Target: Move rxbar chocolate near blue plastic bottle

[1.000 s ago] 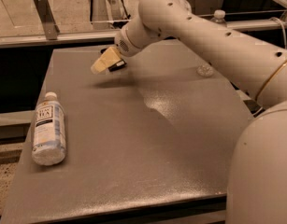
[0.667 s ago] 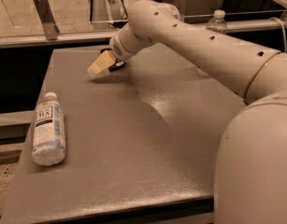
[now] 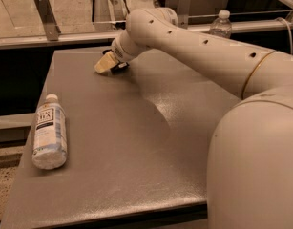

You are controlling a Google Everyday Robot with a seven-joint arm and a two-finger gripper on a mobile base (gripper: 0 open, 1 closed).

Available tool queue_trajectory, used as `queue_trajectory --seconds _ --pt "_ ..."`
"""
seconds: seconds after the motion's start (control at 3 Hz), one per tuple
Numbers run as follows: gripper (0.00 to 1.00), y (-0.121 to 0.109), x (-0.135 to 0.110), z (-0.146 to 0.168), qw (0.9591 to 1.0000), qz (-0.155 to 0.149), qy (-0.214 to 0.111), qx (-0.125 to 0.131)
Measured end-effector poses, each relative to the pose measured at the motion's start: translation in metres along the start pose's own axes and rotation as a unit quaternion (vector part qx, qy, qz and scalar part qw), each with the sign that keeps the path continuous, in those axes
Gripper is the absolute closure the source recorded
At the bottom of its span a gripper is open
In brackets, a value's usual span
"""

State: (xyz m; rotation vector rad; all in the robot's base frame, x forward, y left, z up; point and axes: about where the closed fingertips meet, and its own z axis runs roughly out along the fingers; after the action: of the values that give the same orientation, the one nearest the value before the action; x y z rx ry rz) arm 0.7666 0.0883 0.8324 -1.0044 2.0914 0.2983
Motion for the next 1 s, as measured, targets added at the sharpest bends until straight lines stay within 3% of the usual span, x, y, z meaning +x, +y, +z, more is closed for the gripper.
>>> queue_trajectory --seconds 0.67,1.0 --pt "0.87 -0.0063 0.0035 0.0006 1.0 -0.003 0.001 0.004" --pt "1.0 -0.0063 0.0034 0.0006 1.0 -0.003 0.001 0.004"
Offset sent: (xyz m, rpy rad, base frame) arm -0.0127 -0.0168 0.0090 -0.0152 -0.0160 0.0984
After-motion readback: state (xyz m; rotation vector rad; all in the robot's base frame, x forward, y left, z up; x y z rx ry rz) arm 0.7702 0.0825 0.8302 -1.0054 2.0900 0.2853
